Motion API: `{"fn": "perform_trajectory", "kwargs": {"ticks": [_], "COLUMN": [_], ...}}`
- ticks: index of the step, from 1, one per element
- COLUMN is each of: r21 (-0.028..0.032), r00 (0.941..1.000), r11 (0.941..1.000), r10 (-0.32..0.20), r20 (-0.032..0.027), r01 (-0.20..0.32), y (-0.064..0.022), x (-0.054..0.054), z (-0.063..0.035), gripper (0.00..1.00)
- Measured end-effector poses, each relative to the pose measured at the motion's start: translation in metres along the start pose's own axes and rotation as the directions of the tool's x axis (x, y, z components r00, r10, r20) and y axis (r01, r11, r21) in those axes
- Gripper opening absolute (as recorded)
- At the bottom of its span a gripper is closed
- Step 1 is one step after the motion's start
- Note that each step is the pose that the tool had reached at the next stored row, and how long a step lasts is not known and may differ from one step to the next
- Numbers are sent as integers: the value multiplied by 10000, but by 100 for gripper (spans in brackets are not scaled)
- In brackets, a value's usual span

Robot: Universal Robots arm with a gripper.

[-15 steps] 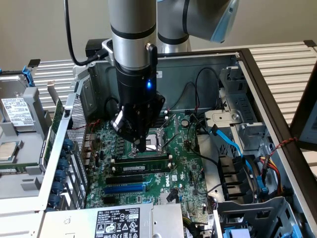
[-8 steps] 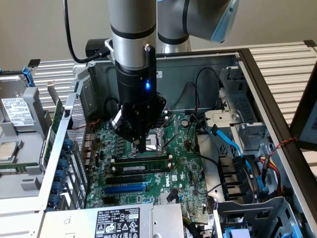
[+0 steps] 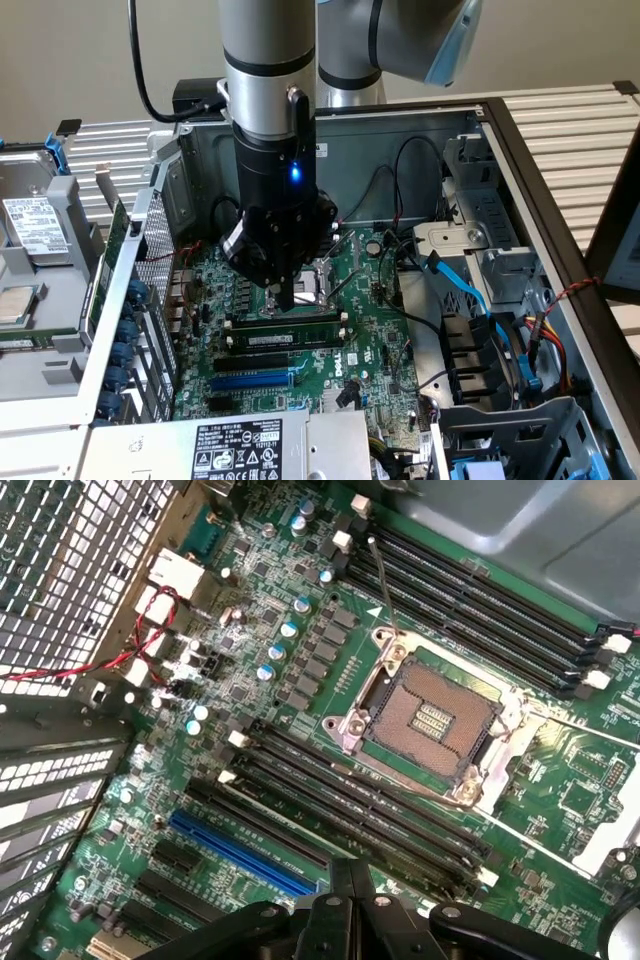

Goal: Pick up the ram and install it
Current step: 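Press down the ram until it locks into place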

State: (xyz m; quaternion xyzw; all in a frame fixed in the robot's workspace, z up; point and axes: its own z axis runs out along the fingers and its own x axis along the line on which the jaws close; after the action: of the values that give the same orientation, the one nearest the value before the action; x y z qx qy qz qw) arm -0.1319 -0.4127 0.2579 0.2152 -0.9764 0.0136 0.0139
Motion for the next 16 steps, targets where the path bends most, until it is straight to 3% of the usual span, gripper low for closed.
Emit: {"fn": "perform_trajectory", "kwargs": {"ticks": [8,16], "r21": [-35,-64], "r00": [9941,9774], "r11": [9941,9774], "r10": [1086,2113], "r20": [-24,-46], "r01": [-1086,-2114], "y": [0,0], "x": [0,-1], "z": [0,1], "gripper": [10,10]}}
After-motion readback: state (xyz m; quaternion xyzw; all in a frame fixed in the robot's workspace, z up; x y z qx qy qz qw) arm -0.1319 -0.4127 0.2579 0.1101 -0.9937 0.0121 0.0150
